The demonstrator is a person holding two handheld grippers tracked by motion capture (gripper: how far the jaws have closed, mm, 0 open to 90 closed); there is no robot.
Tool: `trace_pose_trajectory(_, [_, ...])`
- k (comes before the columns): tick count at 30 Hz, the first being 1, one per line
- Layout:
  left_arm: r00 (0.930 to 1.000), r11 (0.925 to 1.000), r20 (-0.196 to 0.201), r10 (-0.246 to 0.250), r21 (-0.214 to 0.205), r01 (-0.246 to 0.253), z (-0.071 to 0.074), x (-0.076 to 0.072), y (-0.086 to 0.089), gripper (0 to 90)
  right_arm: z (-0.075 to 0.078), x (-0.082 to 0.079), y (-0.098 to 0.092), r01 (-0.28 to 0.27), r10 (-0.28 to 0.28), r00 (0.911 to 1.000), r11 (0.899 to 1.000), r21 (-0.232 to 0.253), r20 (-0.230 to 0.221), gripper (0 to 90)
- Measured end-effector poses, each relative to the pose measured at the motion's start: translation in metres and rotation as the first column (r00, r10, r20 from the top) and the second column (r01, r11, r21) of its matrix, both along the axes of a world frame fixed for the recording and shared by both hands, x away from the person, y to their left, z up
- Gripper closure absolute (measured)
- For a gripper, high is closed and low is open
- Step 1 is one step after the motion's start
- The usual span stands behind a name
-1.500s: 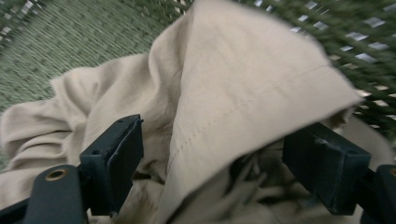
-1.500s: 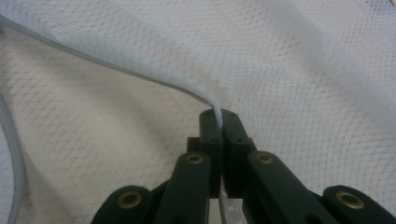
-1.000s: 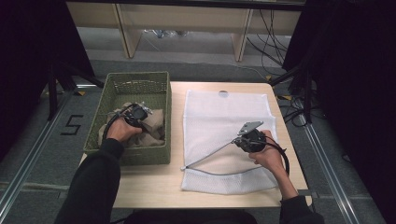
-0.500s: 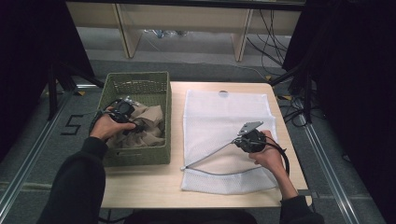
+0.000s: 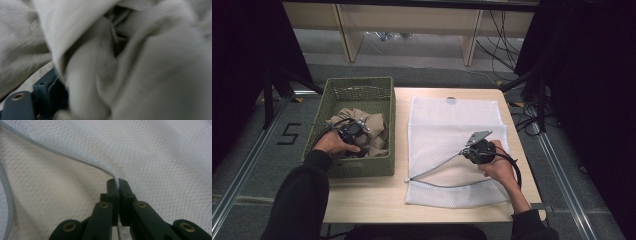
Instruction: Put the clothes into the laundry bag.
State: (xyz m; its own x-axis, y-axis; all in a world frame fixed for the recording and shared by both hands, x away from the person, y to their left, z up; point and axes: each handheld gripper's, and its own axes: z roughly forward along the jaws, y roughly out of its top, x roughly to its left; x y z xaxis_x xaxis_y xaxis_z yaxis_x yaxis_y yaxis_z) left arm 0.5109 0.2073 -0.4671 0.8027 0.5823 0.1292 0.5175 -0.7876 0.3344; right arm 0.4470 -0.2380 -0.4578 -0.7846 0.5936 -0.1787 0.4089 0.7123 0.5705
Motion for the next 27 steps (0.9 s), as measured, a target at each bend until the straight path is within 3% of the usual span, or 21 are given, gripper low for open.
trace_pose_trajectory(3, [0.9999,0.9990,-0.007,0.008,0.044,-0.008,-0.013,0.005,-0.010,8.7,0.000,0.000,0.000,0.003,-0.003,1.0000,1.000,0.007,-0.004,89.8])
trace_pose_trajectory(4, [0.9991,0.9998,-0.040,0.014,0.016,-0.013,-0.013,0.006,-0.010,15.2,0.000,0.000,0.000,0.000,0.000,1.0000,1.000,0.004,-0.005,89.8])
trace_pose_trajectory(5, [0.9985,0.9999,-0.054,0.008,-0.010,-0.008,-0.010,0.007,-0.009,40.3,0.001,0.000,0.000,0.000,0.000,1.0000,1.000,0.005,-0.005,89.8])
trace_pose_trajectory(6, [0.9989,0.9996,-0.047,0.008,-0.027,-0.009,-0.007,0.007,-0.008,52.5,0.001,0.000,0.000,0.000,0.000,1.0000,1.000,0.005,-0.005,89.8])
trace_pose_trajectory(7, [0.9992,0.9988,-0.012,0.037,-0.030,-0.038,-0.006,0.008,-0.007,64.8,0.001,0.001,-0.001,-0.011,0.011,0.9999,1.000,0.004,0.006,89.8])
trace_pose_trajectory(10, [0.9906,0.9894,0.022,0.135,-0.057,-0.134,-0.006,0.009,-0.008,70.9,0.001,0.000,0.000,-0.002,0.002,1.0000,1.000,0.005,-0.004,89.8])
trace_pose_trajectory(11, [0.9798,0.9756,0.049,0.194,-0.115,-0.187,-0.006,0.009,-0.011,71.9,0.001,0.002,-0.001,-0.022,0.022,0.9997,1.000,0.001,0.015,89.8])
trace_pose_trajectory(12, [0.9588,0.9283,0.040,0.281,-0.265,-0.261,0.001,0.010,-0.011,72.3,0.000,0.002,-0.001,-0.027,0.027,0.9995,1.000,-0.003,0.019,89.8])
trace_pose_trajectory(13, [0.9588,0.9283,0.040,0.281,-0.265,-0.261,0.001,0.010,-0.011,72.3,0.000,0.002,-0.001,-0.027,0.027,0.9995,1.000,-0.003,0.019,89.8])
trace_pose_trajectory(14, [0.9517,0.9142,0.039,0.305,-0.292,-0.281,0.006,0.011,-0.011,72.3,0.000,0.002,-0.001,-0.013,0.013,0.9999,1.000,0.001,0.005,89.8])
trace_pose_trajectory(15, [0.9435,0.9092,0.047,0.328,-0.287,-0.302,0.011,0.013,-0.011,70.2,0.000,0.000,0.000,0.013,-0.012,0.9998,1.000,0.010,-0.016,89.8])
trace_pose_trajectory(17, [0.9248,0.8981,0.100,0.367,-0.297,-0.325,0.014,0.016,-0.011,59.6,-0.001,0.002,-0.001,-0.016,0.016,0.9998,1.000,0.001,0.006,89.8])
trace_pose_trajectory(18, [0.9230,0.8973,0.091,0.374,-0.287,-0.335,0.016,0.018,-0.009,59.6,-0.001,0.002,-0.001,-0.016,0.016,0.9998,1.000,0.001,0.006,89.8])
trace_pose_trajectory(19, [0.9250,0.9001,0.073,0.373,-0.271,-0.341,0.016,0.018,-0.008,50.8,-0.001,0.002,-0.001,-0.012,0.012,0.9999,1.000,0.002,0.005,89.8])
trace_pose_trajectory(20, [0.9335,0.9159,0.067,0.352,-0.230,-0.329,0.016,0.018,-0.007,41.7,0.000,0.000,0.000,0.008,-0.007,0.9999,1.000,0.006,-0.011,89.8])
trace_pose_trajectory(21, [0.9347,0.9300,0.091,0.343,-0.172,-0.325,0.017,0.016,-0.006,35.7,0.000,0.001,-0.001,-0.011,0.011,0.9999,1.000,0.001,-0.003,89.8])
trace_pose_trajectory(22, [0.9339,0.9329,0.109,0.340,-0.163,-0.321,0.017,0.015,-0.005,26.5,0.000,0.001,-0.001,-0.001,0.001,1.0000,1.000,0.008,-0.004,89.8])
trace_pose_trajectory(23, [0.9240,0.9245,0.122,0.362,-0.172,-0.340,0.020,0.013,-0.004,24.5,0.000,0.001,-0.001,-0.003,0.003,1.0000,1.000,0.007,-0.008,89.8])
trace_pose_trajectory(24, [0.9240,0.9245,0.122,0.362,-0.172,-0.340,0.020,0.013,-0.004,22.0,0.000,0.001,-0.001,-0.003,0.003,1.0000,1.000,0.007,-0.008,89.8])
trace_pose_trajectory(26, [0.9215,0.9319,0.164,0.352,-0.153,-0.329,0.025,0.009,-0.002,17.3,0.000,0.000,0.000,0.004,-0.004,0.9998,1.000,0.002,-0.021,89.8])
trace_pose_trajectory(27, [0.9143,0.9385,0.217,0.342,-0.127,-0.321,0.028,0.009,0.001,16.7,0.000,0.000,0.000,0.005,-0.005,0.9999,1.000,0.003,-0.016,89.8])
